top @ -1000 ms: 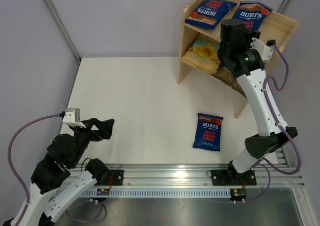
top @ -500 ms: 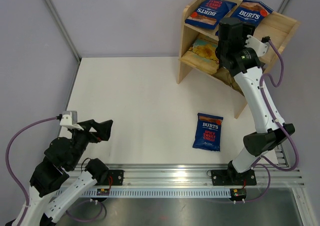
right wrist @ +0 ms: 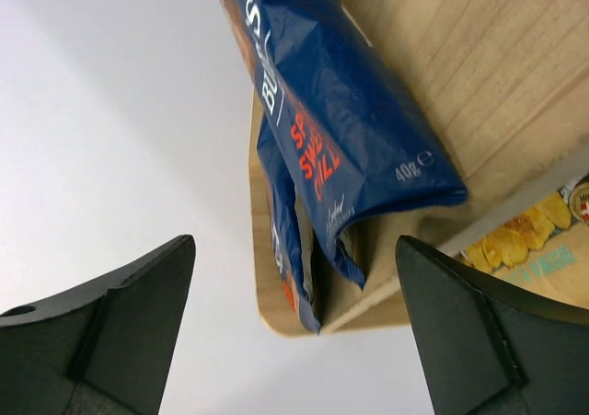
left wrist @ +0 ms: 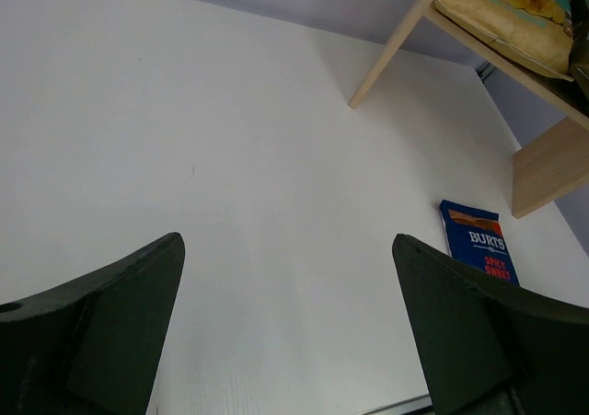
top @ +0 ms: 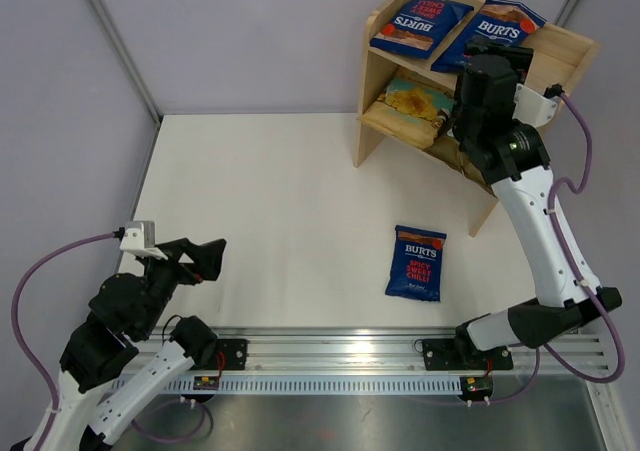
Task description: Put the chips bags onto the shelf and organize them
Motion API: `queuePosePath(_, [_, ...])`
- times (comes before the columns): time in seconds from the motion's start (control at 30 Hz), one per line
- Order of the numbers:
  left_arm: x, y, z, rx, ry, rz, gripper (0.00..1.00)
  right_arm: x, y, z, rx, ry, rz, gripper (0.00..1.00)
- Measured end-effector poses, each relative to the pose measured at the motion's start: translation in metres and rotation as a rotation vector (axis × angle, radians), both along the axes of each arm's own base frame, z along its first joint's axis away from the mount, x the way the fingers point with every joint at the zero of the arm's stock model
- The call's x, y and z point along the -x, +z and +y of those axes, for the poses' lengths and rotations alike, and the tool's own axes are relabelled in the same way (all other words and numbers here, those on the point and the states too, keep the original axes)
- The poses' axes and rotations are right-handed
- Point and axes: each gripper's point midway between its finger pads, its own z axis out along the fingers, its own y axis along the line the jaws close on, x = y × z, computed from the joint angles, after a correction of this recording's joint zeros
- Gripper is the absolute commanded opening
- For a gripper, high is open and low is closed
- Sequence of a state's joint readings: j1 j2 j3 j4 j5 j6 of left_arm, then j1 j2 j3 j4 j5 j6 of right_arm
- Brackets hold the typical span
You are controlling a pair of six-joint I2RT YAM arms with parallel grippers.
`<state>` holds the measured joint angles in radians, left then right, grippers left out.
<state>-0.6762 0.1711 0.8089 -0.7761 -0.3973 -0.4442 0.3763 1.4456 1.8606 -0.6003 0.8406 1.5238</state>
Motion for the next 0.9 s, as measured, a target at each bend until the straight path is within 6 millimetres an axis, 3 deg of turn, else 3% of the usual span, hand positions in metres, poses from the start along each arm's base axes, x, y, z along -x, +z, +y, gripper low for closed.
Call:
queuePosePath(0.13, [-0.003, -0.003, -0.007, -0.004, -0.015, 0.025, 0.99, 0.02, -0.001, 0.006, 0.019, 0.093, -0.022, 1.0])
queuePosePath(0.27, [-0.016, -0.012, -0.039, 0.017, -0.099, 0.095, 0.99, 0.053, -0.018, 0.019, 0.074, 0.247, -0.052, 0.99])
queuePosePath(0.4, [-0.035, -0.044, -0.089, 0.025, -0.221, 0.224, 0.99, 0.096, -0.043, 0.032, 0.148, 0.416, -0.117, 1.0])
queuePosePath(0.53, [-0.054, -0.089, -0.148, 0.038, -0.353, 0.403, 0.99, 0.14, -0.079, 0.043, 0.288, 0.574, -0.107, 0.99])
queuePosePath(0.73, [-0.047, -0.143, -0.23, -0.014, -0.523, 0.578, 0.99, 0.186, -0.123, 0.044, 0.593, 0.748, 0.045, 0.99])
queuePosePath(0.9, [-0.049, -0.161, -0.302, -0.051, -0.609, 0.647, 0.99, 0.218, -0.17, 0.041, 0.762, 0.89, 0.208, 1.0])
